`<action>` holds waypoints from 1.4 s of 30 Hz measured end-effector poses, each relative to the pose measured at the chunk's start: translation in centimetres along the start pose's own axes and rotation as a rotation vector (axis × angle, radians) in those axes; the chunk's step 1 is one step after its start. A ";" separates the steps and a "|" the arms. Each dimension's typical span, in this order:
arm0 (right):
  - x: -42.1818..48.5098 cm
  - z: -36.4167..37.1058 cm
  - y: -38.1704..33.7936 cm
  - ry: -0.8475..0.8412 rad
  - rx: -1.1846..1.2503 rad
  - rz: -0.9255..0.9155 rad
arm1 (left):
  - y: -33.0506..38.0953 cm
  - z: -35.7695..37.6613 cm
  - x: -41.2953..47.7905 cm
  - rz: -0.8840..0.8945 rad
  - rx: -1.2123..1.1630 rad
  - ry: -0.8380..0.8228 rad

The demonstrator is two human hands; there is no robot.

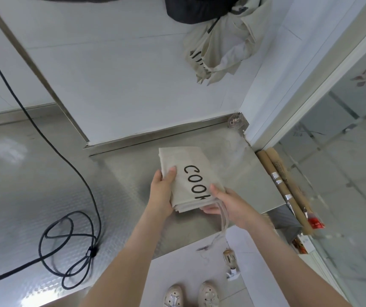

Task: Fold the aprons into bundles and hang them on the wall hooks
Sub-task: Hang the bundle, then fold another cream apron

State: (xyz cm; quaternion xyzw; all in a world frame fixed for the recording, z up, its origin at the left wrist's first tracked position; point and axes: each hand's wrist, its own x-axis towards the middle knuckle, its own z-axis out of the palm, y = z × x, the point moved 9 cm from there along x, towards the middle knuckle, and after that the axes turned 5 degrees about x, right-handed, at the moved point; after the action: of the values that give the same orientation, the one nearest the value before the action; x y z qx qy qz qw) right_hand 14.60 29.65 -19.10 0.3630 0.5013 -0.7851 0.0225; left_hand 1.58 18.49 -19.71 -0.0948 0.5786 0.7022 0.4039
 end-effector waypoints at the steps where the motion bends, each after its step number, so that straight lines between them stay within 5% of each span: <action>1: -0.4 0.5 -0.3 -0.012 0.038 -0.028 | -0.4 0.6 -0.4 -0.069 -0.056 -0.052; 5: -0.7 0.7 -2.2 0.083 0.116 -0.142 | -2.3 3.3 -3.2 -0.345 -0.195 -0.279; 10: -0.9 -0.7 -2.6 0.318 0.087 -0.155 | -2.7 3.2 -3.1 -0.360 -0.229 -0.119; 14: -1.9 -1.6 -3.7 0.447 -0.351 -0.266 | -2.0 2.8 -2.4 -0.320 -0.312 -0.025; 19: -1.9 0.8 -3.9 0.324 -0.669 -0.350 | -1.8 3.8 -1.8 -0.303 -0.329 -0.051; 28: -2.5 -0.1 -3.0 0.273 -0.151 -0.275 | -1.0 4.5 -2.6 -0.300 -0.394 -0.149; 36: -3.6 0.7 -4.3 0.052 -0.263 -0.323 | 2.4 5.2 -4.5 -0.254 -0.394 -0.285; 42: -3.9 1.5 -4.0 -0.205 0.056 -0.181 | 4.0 4.8 -5.5 -0.223 -0.355 -0.316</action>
State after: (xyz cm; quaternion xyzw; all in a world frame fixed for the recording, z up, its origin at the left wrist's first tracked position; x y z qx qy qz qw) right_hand 15.01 29.11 -13.36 0.2348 0.5049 -0.8306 -0.0073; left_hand 4.12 20.22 -11.96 -0.1166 0.3621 0.7501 0.5410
